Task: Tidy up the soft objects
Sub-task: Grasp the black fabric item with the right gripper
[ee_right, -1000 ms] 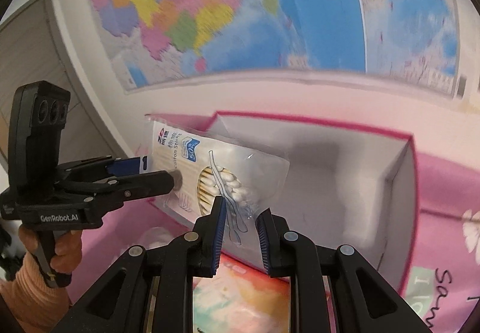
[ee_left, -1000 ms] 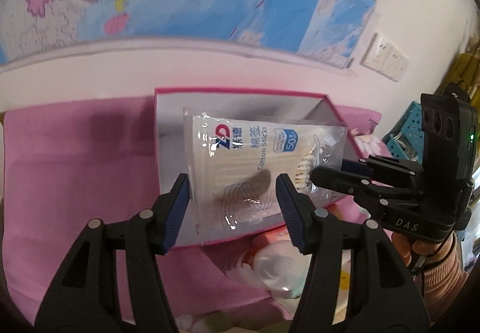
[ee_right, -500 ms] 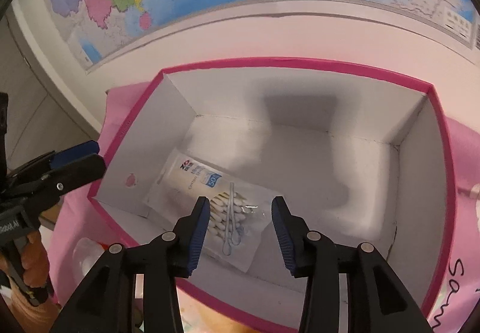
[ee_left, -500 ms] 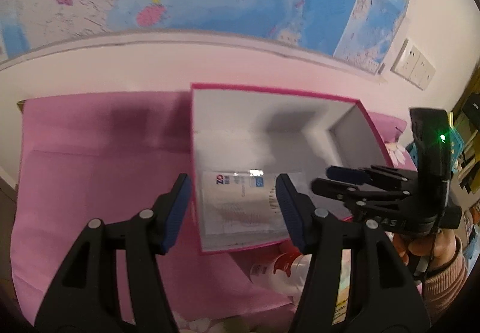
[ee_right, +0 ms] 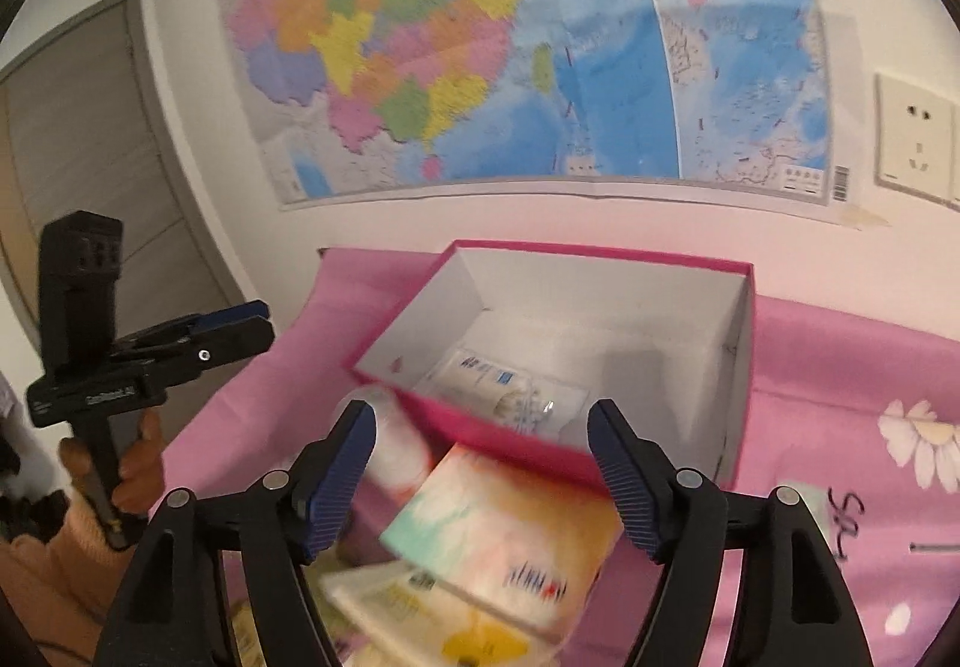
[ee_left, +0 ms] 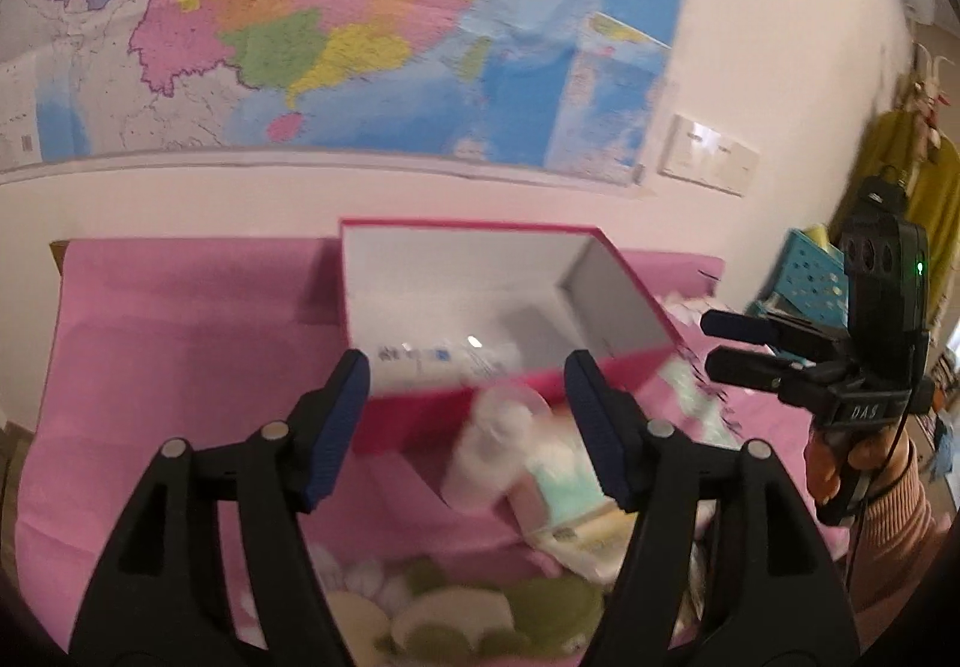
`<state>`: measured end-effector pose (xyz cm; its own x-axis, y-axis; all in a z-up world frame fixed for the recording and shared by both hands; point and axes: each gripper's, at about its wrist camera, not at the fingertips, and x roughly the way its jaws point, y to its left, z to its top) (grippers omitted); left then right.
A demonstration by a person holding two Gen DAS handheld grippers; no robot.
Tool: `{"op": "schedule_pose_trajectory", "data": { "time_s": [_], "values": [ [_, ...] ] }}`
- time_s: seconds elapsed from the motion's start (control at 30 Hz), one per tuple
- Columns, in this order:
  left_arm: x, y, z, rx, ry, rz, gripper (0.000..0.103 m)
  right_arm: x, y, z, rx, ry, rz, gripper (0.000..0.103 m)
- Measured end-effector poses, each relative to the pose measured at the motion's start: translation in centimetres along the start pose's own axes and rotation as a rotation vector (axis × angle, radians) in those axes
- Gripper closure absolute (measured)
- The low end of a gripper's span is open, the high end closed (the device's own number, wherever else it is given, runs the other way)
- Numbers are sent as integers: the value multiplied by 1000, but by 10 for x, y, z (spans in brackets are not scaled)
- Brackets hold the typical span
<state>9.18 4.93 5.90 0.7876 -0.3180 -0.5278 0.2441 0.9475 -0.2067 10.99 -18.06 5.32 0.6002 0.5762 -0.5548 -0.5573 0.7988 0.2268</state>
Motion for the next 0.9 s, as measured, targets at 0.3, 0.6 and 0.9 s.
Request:
{"op": "schedule_pose_trajectory", "data": {
  "time_s": [0.3, 0.6, 0.9],
  "values": [
    [-13, -21, -55, 41, 81, -54, 34, -49, 2, -63, 49, 13, 5, 28],
    [-15, -67, -98, 102, 169, -229, 34, -58, -16, -127, 146, 130, -18, 28],
    [3, -117, -123, 194, 277, -367, 34, -43, -21, -151, 179, 182, 43, 34]
  ]
}}
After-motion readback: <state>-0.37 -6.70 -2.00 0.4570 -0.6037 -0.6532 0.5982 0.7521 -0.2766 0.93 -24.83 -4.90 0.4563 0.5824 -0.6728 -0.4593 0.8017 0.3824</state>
